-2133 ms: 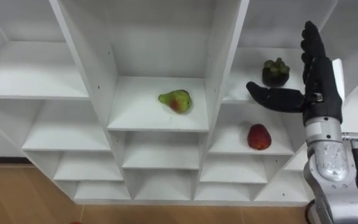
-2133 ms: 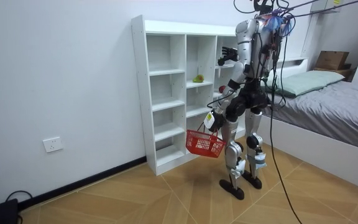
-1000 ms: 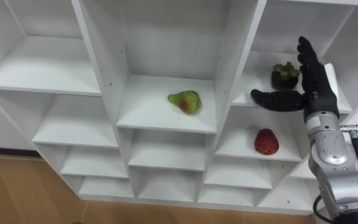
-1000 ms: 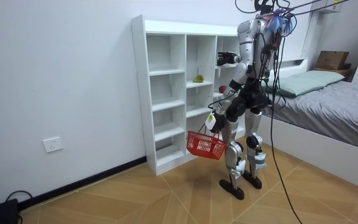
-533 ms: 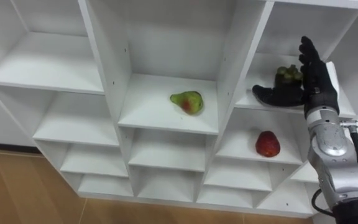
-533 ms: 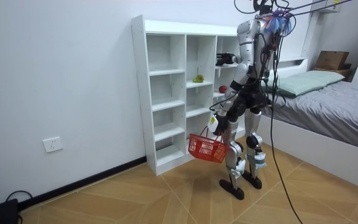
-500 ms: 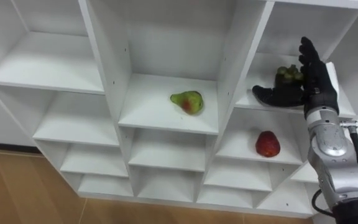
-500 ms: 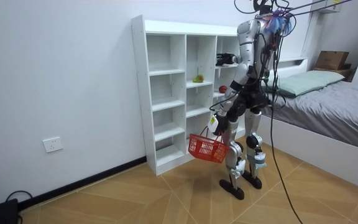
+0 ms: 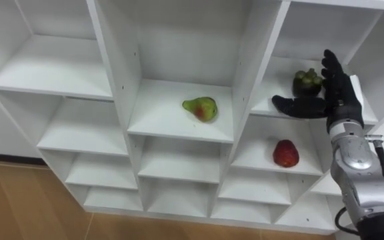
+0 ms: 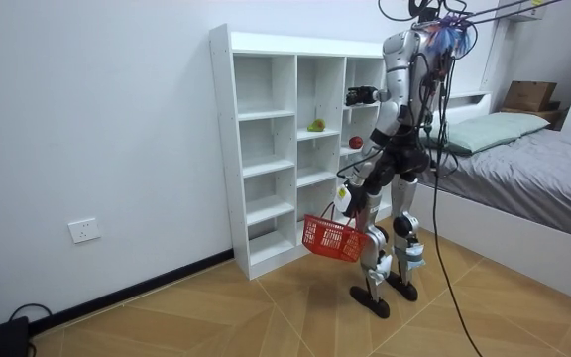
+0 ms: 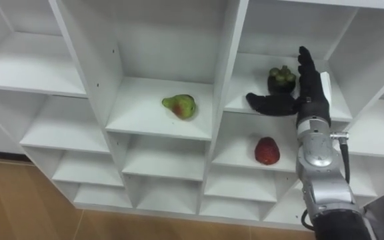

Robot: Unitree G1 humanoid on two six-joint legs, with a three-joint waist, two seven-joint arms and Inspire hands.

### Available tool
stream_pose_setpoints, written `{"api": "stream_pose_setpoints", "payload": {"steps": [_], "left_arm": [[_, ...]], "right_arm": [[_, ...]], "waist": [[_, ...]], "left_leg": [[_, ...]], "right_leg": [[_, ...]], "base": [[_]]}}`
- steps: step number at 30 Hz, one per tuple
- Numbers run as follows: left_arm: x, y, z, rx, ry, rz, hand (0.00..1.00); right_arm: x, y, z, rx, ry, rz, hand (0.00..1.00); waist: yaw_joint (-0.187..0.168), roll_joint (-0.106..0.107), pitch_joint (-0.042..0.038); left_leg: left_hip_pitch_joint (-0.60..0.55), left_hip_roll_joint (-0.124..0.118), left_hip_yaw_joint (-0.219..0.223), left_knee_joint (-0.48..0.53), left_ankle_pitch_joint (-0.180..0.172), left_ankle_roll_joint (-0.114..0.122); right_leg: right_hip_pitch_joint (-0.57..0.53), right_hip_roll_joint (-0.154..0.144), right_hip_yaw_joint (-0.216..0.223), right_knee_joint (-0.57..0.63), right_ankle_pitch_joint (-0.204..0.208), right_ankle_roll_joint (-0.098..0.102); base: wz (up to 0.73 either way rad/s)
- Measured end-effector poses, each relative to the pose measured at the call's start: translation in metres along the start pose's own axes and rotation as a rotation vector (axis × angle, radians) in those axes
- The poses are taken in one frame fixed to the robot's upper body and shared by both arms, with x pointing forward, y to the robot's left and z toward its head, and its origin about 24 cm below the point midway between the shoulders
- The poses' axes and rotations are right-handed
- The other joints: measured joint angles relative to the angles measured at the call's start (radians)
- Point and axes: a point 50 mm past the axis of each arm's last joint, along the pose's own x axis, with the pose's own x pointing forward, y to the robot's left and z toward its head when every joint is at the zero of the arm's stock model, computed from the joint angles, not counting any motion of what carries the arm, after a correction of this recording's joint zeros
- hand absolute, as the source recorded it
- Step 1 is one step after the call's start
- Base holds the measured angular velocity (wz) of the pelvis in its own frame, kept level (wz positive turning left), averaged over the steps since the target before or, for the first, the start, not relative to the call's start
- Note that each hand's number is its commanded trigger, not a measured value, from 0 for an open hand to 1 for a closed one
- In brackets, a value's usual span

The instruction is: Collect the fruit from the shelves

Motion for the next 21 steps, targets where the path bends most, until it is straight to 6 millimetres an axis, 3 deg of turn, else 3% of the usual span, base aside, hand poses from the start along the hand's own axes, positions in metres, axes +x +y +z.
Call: {"api": "stream_pose_setpoints", "payload": {"steps": [8, 15, 16, 18, 21], "left_arm": [[0.0, -0.001, -0.002, 0.007, 0.005, -0.007, 1.0], [-0.001, -0.001, -0.005, 0.005, 0.016, -0.006, 1.0], [-0.001, -0.001, -0.005, 0.006, 0.016, -0.005, 1.0], [-0.001, -0.001, -0.004, 0.005, 0.015, -0.004, 1.0], [-0.001, 0.0, -0.004, 0.004, 0.016, -0.003, 1.0]], "right_arm": [[0.002, -0.003, -0.005, -0.012, 0.022, 0.004, 0.0], [0.006, -0.005, -0.012, -0.018, 0.062, 0.041, 0.0], [0.006, -0.005, -0.012, -0.018, 0.064, 0.043, 0.16], [0.005, -0.005, -0.012, -0.018, 0.068, 0.047, 1.0], [0.005, -0.005, -0.013, -0.019, 0.071, 0.048, 1.0]], "waist": [[0.0, 0.0, -0.0007], [0.004, -0.002, -0.0061], [0.004, -0.001, -0.0055], [0.005, -0.001, -0.0055], [0.005, -0.002, -0.0058]], "left_leg": [[0.008, 0.0, -0.008, 0.0, 0.0, 0.0], [0.023, 0.0, -0.006, 0.001, 0.0, 0.0], [0.027, 0.0, -0.007, 0.0, 0.0, 0.0], [0.031, 0.0, -0.007, 0.0, 0.0, 0.0], [0.034, -0.001, -0.006, 0.0, 0.0, 0.0]], "right_leg": [[0.014, 0.0, -0.008, -0.001, 0.0, 0.0], [0.028, 0.0, -0.005, -0.002, 0.0, 0.0], [0.03, 0.0, -0.005, -0.002, 0.0, 0.0], [0.033, 0.001, -0.005, -0.002, 0.0, 0.0], [0.033, 0.0, -0.003, -0.004, 0.0, 0.0]], "base": [[0.04], [0.0], [0.0], [0.0], [0.0]]}}
